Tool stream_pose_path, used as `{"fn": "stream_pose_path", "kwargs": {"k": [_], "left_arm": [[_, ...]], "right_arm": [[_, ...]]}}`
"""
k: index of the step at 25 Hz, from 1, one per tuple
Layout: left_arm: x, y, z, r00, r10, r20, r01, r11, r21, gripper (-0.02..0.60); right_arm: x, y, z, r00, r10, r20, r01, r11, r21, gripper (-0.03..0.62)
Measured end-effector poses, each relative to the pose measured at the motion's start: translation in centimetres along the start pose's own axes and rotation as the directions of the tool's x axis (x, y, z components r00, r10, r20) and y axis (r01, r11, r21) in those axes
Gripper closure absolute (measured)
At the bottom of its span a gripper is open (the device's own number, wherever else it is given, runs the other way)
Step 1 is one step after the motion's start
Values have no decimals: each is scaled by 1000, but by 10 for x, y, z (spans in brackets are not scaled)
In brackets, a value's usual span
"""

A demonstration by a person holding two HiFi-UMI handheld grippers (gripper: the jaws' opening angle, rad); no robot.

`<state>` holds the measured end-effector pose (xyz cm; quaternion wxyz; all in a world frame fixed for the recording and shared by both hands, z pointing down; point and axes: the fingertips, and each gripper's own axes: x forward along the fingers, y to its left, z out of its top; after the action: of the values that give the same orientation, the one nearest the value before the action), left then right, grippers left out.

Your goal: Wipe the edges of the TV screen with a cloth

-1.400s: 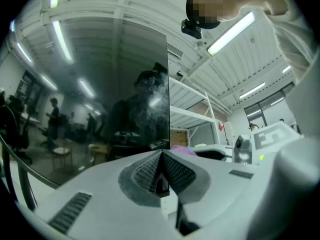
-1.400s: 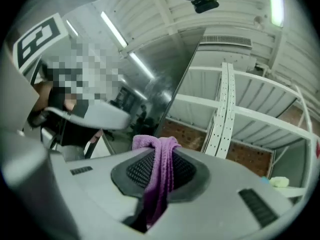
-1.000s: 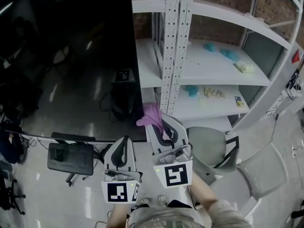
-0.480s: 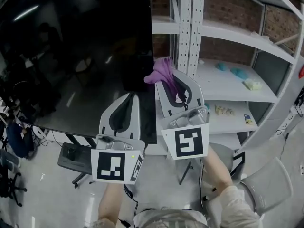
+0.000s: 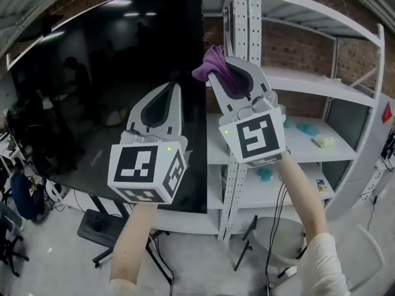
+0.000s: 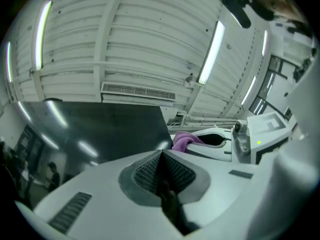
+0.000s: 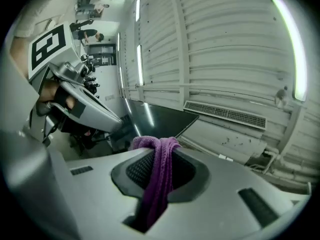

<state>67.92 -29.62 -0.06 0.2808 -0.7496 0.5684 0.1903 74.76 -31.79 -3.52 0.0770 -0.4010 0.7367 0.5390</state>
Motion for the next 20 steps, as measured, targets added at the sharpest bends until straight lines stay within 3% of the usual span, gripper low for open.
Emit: {"fn": "stream_pose_path", "kwargs": {"k": [6,20], "left_arm": [[34,10,44,999,-18,39,15,997,72,566],[52,39,99,991,17,132,-34,992,125,566]], "right_arm": [[24,-33,20,998,-7,62,12,996,-88,531],[92,-118,82,1000,-9,16,13,940,-342,531]]}}
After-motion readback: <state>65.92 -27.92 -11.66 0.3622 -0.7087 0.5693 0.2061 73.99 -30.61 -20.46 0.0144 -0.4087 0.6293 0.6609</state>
